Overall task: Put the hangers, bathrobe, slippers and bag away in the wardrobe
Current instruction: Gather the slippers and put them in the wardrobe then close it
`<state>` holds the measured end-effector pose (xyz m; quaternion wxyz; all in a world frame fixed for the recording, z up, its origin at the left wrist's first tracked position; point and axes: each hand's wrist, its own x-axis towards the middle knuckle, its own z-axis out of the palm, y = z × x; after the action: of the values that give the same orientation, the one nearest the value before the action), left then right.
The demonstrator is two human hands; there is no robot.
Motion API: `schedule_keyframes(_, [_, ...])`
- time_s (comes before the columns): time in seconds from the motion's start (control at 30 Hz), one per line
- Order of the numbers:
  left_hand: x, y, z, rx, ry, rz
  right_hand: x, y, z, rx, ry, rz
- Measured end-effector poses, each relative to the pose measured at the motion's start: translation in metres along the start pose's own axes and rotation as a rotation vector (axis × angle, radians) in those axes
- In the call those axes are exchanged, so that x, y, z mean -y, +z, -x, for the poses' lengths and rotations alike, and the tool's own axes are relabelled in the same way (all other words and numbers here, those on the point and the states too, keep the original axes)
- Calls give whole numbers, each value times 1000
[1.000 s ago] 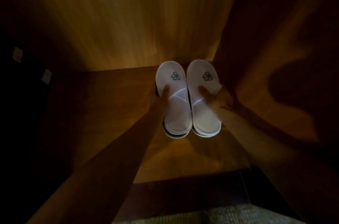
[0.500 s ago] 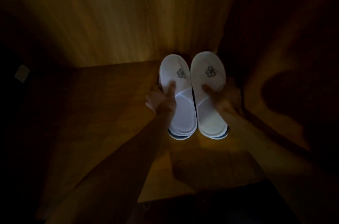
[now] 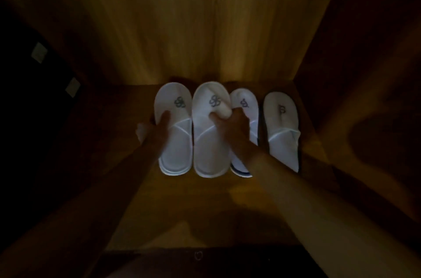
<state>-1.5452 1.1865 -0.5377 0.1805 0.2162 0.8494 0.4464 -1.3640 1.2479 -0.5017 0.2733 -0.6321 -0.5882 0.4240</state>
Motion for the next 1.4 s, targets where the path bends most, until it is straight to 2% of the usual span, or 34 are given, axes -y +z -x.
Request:
schedule_keyframes(0.1, [5, -23, -20, -6, 1, -69, 14, 30, 3, 37, 28, 15])
schedule_keyframes(0.2, [13, -37, -31, -20, -6, -129, 20, 42, 5, -25, -44, 187])
schedule_keyframes(0.3, [21, -42, -34, -49, -22, -307, 16, 52, 4, -75, -83, 287])
schedule_keyframes(0.47, [26, -42, -32, -94, 256, -628, 12, 66, 12, -147, -136, 362])
schedule_keyframes(0.6, [9, -54, -7, -105, 369, -525, 23, 54, 22, -150, -228, 354])
schedule_keyframes(0.7, [-22, -82, 35, 13, 407, -419, 48, 12, 63, -104, -262, 349])
schedule_keyframes(0.77, [-59, -111, 68, 106, 333, -377, 73, -25, 101, -29, -254, 405])
schedule_keyframes(0.87, [-119, -167, 117, 210, 206, -431, 126, -85, 155, 111, -175, 545])
schedule_keyframes(0.93, [-164, -209, 149, 268, 182, -446, 168, -119, 191, 133, -162, 566])
schedule_keyframes(1.1, [-263, -314, 211, 258, 142, -311, 279, -173, 274, 204, -163, 530])
schedule_keyframes(1.2, [-308, -375, 239, 221, 198, -266, 348, -197, 327, 159, -227, 484])
schedule_keyframes(1.4, [-382, -521, 265, 298, 386, -214, 468, -223, 443, -1, -343, 404])
